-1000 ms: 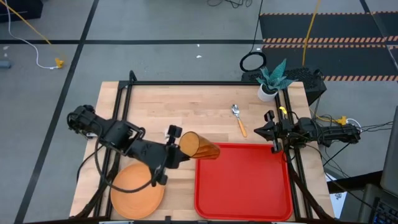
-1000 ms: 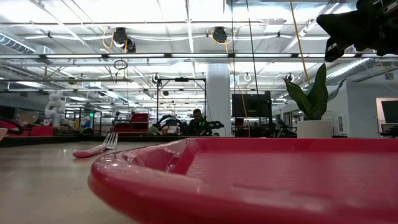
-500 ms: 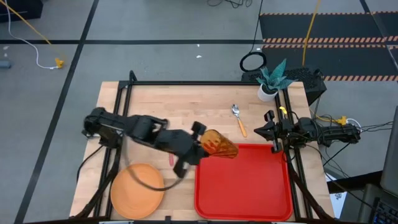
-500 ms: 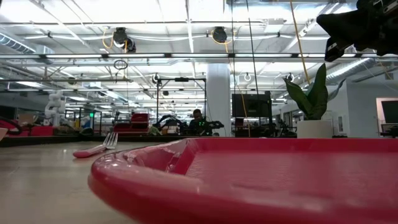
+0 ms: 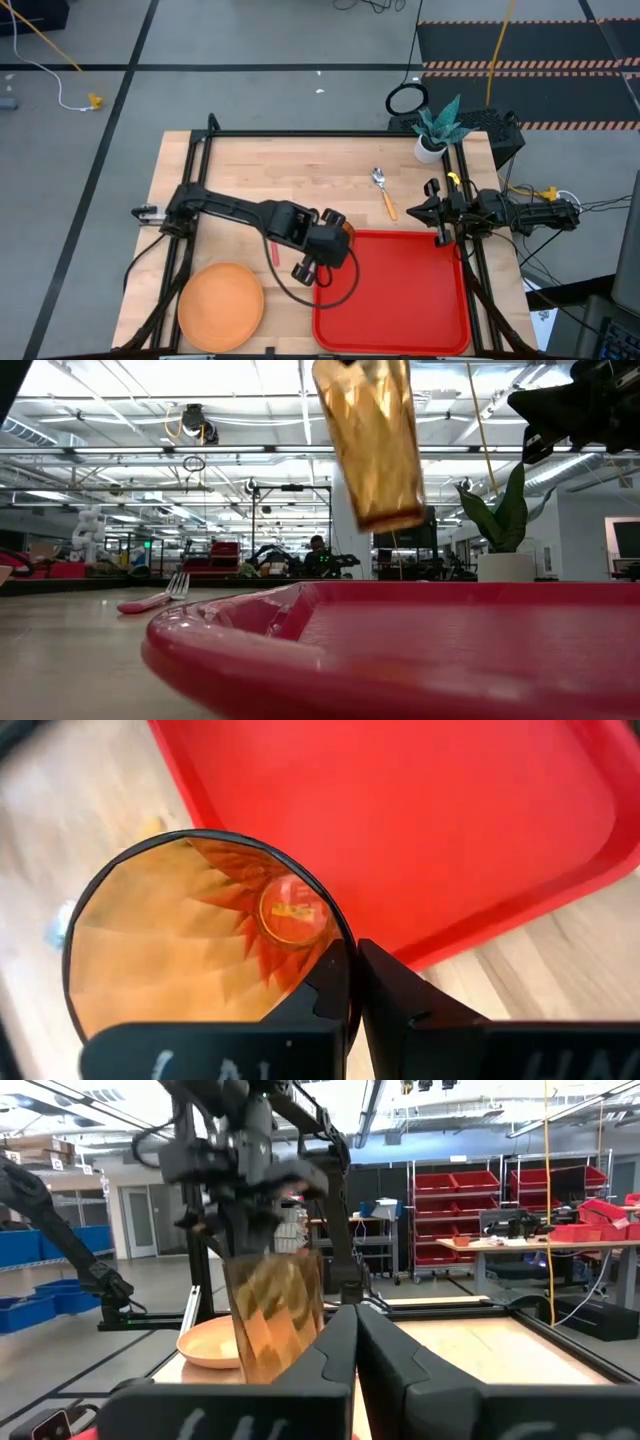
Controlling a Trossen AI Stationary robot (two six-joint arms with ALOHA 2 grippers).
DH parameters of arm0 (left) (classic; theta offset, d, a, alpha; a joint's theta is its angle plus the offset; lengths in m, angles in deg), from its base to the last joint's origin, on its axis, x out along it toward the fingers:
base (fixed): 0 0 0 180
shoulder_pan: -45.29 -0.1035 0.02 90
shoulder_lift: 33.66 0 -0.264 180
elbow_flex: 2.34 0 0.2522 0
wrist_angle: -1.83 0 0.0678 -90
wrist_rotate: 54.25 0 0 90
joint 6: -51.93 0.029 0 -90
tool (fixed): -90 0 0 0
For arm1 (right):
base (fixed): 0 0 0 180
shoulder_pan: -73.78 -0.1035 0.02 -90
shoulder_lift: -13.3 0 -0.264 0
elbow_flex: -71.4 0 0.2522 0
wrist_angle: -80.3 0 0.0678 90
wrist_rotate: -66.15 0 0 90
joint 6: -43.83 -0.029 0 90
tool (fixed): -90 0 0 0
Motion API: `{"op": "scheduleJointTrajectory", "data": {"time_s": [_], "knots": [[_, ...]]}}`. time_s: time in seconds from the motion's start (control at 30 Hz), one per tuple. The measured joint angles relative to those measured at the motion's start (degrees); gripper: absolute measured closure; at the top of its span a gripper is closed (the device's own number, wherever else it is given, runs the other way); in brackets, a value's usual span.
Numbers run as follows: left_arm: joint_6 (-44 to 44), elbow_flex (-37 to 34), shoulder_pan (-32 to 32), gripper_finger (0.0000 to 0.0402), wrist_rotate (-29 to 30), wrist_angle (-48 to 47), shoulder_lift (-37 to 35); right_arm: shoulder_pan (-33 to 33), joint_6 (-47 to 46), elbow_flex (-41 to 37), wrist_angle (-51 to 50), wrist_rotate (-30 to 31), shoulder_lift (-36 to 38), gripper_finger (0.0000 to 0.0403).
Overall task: Pick and place plate/cup/fork/spoon on tray
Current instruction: Put the yellow cup on the red tray
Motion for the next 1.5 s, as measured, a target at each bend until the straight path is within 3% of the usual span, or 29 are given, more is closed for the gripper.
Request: {"op": "scheduleJointTrajectory", "data": {"time_s": [0.2,0.4,0.67,0.9,1.3,1.5], "knots": [[-1.0,0.0,0.0,0.0394,0.0,-0.7,2.9,0.0,-0.4,0.0,0.1,0.0,0.0,0.0403],[-1.7,-1.0,0.0,0.0376,0.0,-1.1,3.2,0.0,-2.8,0.0,0.1,-0.2,0.0,0.0403],[-2.2,-1.1,-0.1,0.0394,0.1,-0.7,3.2,0.0,-3.0,0.0,0.0,-0.2,0.0,0.0403],[-2.1,-1.9,-0.7,0.0362,0.7,-0.4,4.9,0.0,-3.0,0.0,0.0,-0.3,0.0,0.0403],[-4.1,-5.1,-0.7,0.0355,0.8,1.9,4.9,0.0,-3.0,0.0,0.3,-0.4,0.0,0.0403],[-7.8,-4.9,-0.7,0.0324,0.8,2.1,4.6,0.0,-3.8,0.2,0.3,0.2,0.0,0.0403]]}}
